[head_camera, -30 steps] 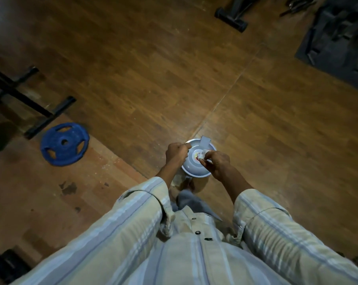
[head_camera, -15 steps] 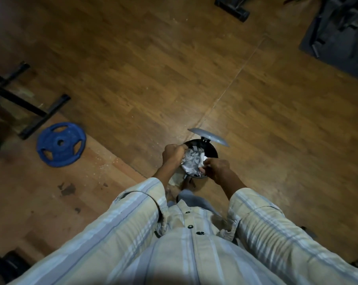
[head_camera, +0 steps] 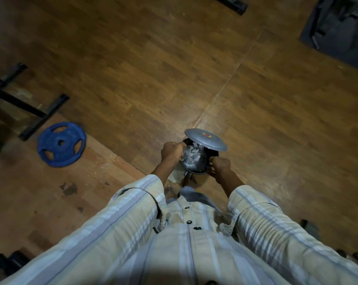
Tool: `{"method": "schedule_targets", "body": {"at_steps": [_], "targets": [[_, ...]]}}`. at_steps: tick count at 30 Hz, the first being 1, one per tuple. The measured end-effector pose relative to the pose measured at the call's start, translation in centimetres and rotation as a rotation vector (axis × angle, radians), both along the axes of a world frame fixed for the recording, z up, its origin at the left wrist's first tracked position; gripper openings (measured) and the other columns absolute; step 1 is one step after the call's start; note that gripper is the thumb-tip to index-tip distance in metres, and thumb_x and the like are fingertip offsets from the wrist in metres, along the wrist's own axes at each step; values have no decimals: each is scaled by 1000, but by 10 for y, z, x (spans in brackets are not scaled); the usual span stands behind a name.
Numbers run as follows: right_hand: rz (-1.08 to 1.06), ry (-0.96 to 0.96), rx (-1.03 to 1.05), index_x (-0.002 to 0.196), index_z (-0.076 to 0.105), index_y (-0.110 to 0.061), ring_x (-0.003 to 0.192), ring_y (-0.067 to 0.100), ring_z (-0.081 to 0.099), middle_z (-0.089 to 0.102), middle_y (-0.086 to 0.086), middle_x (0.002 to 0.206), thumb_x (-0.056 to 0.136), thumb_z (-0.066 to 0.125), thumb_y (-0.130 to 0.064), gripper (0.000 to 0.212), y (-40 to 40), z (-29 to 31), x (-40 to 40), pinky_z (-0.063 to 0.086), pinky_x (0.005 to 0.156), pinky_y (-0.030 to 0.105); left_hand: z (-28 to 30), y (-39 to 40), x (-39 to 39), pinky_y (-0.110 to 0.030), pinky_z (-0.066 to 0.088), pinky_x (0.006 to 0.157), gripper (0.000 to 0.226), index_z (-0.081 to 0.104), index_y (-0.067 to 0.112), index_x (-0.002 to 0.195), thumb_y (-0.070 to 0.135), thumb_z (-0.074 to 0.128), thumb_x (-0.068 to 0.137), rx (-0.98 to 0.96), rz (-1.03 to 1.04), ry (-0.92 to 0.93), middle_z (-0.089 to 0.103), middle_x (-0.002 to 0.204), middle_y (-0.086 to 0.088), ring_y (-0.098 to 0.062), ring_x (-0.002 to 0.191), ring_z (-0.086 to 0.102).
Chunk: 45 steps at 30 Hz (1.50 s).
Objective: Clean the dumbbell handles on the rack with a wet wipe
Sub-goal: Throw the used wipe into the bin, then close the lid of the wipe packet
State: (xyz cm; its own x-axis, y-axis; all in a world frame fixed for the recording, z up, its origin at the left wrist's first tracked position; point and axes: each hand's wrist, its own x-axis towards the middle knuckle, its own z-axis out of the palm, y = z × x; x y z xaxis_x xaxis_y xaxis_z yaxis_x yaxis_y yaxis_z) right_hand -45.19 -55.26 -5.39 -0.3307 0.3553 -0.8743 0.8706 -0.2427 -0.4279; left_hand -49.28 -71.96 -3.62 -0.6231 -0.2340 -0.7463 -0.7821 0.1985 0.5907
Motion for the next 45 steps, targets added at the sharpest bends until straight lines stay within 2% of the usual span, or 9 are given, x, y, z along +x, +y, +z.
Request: {"method": "schedule_targets", "body": {"at_steps": [2, 4, 10, 18, 25, 30, 35, 40, 45], "targets": [[-50, 39, -7, 93, 60, -1, 52, 23, 61, 61, 15, 81, 91, 60, -3, 3, 0, 11, 3, 55, 48, 30, 4, 5, 3, -26, 41, 52, 30, 61, 11, 59, 27, 71, 82, 3, -29, 2, 59, 51, -3, -21, 43, 50], [-55, 86, -15, 93, 60, -3, 43, 20, 52, 55, 17, 72, 92, 60, -1, 3, -2, 25, 7, 47, 40, 24, 7, 11, 6, -28, 43, 53, 26, 64, 11, 62, 30, 72, 77, 6, -42, 6, 62, 53, -4, -23, 47, 53], [-96, 203, -16, 102, 72, 7, 45, 14, 60, 67, 11, 72, 89, 71, -13, 25, 0, 41, 25, 45, 43, 22, 13, 32, 24, -31, 46, 54, 19, 67, 9, 69, 27, 71, 77, 61, -100, 54, 66, 61, -7, -23, 51, 57], [-235, 274, -21, 100, 72, -11, 63, 18, 65, 70, 1, 75, 87, 71, -23, 18, 28, 52, 75, 43, 58, 27, 22, 73, 64, -26, 37, 50, 34, 58, 9, 55, 18, 66, 87, 131, -225, 88, 51, 46, -3, -22, 44, 44], [-380, 361, 13, 94, 73, -13, 62, 16, 65, 72, 1, 79, 87, 71, -22, 11, 86, 63, 139, 40, 53, 24, 45, 139, 117, -30, 38, 55, 35, 52, 12, 53, 19, 65, 85, 141, -366, 135, 49, 45, -1, -22, 44, 42], [-518, 413, 32, 98, 71, -10, 62, 15, 64, 70, 2, 79, 89, 69, -18, 11, 154, 72, 215, 38, 53, 25, 60, 215, 181, -29, 36, 53, 29, 52, 16, 53, 21, 65, 78, 177, -503, 172, 50, 49, -1, -22, 47, 42], [-658, 454, 91, 103, 72, -7, 62, 16, 64, 72, 6, 83, 91, 68, -17, 16, 233, 77, 324, 38, 51, 27, 72, 307, 272, -29, 37, 52, 27, 58, 12, 58, 20, 66, 82, 207, -665, 201, 56, 56, -5, -22, 46, 44], [-821, 450, 178, 97, 71, -11, 52, 10, 60, 73, 5, 84, 89, 71, -22, 14, 306, 79, 434, 36, 44, 22, 84, 396, 365, -28, 32, 51, 32, 55, 14, 54, 16, 65, 84, 250, -853, 190, 50, 49, -1, -21, 44, 40], [-957, 430, 242, 95, 72, -9, 55, 10, 61, 70, 2, 76, 88, 71, -22, 14, 359, 82, 510, 37, 46, 23, 93, 462, 431, -27, 36, 48, 15, 68, 8, 75, 17, 64, 87, 255, -1022, 187, 57, 56, -3, -20, 48, 48]]}}
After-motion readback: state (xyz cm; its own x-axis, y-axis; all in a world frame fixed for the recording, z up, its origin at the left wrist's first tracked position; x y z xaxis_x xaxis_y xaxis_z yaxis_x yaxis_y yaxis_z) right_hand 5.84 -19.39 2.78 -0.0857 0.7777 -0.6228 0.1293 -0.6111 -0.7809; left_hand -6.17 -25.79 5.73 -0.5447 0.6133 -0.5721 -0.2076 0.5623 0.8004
